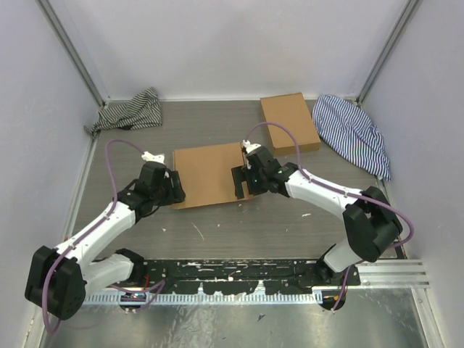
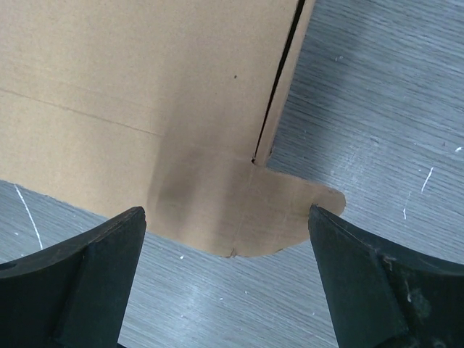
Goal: Fold the paper box
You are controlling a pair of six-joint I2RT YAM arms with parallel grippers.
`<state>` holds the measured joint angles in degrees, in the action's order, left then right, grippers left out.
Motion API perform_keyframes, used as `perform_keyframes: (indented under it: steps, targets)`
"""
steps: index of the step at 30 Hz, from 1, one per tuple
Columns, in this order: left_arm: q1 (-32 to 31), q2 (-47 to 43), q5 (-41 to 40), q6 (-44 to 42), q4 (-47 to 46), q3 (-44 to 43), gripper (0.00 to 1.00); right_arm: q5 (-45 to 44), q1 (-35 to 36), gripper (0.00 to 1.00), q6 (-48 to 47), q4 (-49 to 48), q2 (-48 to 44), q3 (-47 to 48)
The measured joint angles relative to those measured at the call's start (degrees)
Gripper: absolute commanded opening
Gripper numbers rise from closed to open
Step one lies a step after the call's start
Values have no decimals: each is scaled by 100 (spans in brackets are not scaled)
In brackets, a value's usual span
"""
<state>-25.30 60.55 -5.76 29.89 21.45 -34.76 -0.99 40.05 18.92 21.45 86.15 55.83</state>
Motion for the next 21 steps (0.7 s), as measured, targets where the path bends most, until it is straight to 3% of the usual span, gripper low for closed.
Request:
perform_keyframes:
  steps: [21]
  targets:
    - [-225, 256, 205, -111, 44, -94, 70, 597, 61, 97, -81, -192, 363, 20]
